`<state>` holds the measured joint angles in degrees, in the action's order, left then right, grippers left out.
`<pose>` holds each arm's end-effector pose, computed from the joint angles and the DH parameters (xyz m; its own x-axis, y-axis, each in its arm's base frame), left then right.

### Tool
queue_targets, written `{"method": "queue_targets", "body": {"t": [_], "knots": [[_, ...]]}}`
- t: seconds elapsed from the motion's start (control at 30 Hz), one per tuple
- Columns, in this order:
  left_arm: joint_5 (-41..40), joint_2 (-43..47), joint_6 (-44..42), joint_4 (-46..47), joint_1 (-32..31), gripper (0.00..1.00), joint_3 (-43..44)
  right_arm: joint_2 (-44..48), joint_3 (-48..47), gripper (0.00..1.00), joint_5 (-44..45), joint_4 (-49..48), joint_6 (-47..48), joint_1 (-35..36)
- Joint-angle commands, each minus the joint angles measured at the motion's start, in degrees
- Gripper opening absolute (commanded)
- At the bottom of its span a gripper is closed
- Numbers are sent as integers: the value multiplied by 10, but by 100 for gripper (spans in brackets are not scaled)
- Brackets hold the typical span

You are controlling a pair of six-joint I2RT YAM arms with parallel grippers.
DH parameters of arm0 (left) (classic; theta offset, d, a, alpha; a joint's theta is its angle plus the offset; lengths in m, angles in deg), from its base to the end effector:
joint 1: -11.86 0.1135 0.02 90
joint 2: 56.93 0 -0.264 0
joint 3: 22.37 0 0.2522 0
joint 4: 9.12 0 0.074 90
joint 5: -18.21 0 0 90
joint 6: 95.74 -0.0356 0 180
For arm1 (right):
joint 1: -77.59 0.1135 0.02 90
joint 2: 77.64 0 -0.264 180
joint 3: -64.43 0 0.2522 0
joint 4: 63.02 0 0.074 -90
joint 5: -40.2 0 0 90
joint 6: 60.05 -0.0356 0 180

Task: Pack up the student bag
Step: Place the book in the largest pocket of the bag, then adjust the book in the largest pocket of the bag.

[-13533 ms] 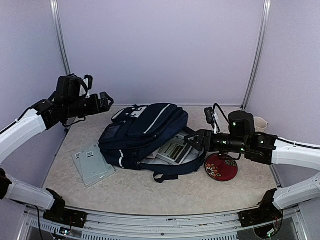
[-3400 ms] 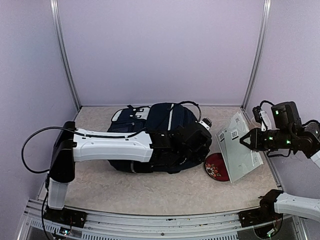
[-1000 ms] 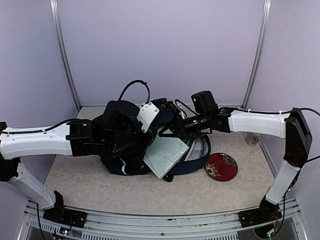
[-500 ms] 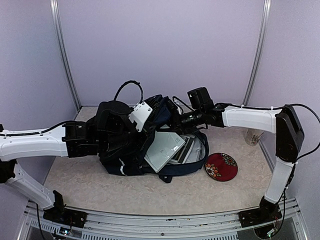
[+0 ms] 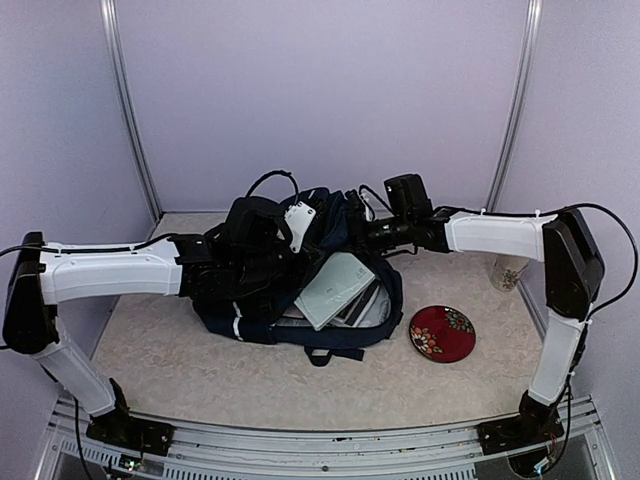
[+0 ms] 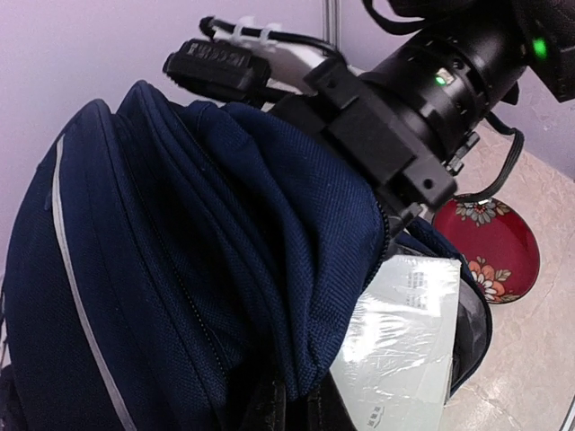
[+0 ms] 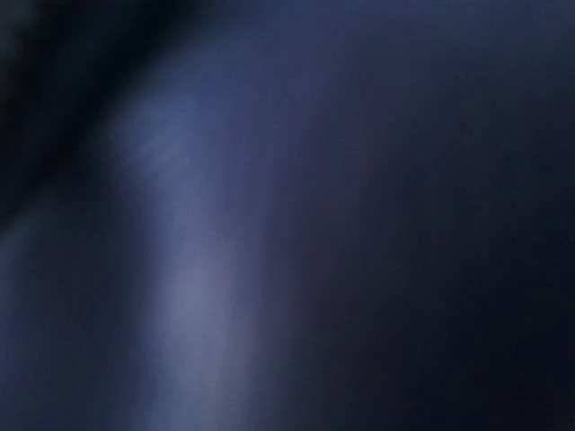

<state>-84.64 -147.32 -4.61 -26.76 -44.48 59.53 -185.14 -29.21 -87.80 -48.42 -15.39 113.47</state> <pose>0.2110 -0.3026 0.2924 -0.2579 0.3526 -0.8996 0.6959 0.7137 0.0802 0.3388 0.2721 0.2562 -0.9118 0.0322 -0.4093 -0.3582 0.4245 0.8316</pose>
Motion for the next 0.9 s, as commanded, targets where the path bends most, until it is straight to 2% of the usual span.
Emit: {"method": "queue_targets", "body": {"t": [0.0, 0.13, 0.3, 0.43, 0.57, 0.7, 0.87], "knots": [[3, -35, 47, -82, 52, 0, -17, 44, 30, 51, 37, 4, 53, -19], [12, -40, 53, -74, 60, 0, -21, 102, 72, 66, 20, 25, 81, -19], [18, -48, 59, -71, 62, 0, -19, 182, 147, 77, 55, 52, 107, -19], [23, -55, 61, -71, 62, 0, -20, 248, 244, 78, 45, 14, 102, -15], [21, -63, 62, -71, 62, 0, -17, 262, 338, 74, 21, -47, 87, 10], [23, -66, 64, -75, 62, 0, -12, 267, 382, 68, 26, -78, 77, 62], [29, -66, 62, -74, 62, 0, -8, 266, 410, 65, 61, -107, 74, 72]]}}
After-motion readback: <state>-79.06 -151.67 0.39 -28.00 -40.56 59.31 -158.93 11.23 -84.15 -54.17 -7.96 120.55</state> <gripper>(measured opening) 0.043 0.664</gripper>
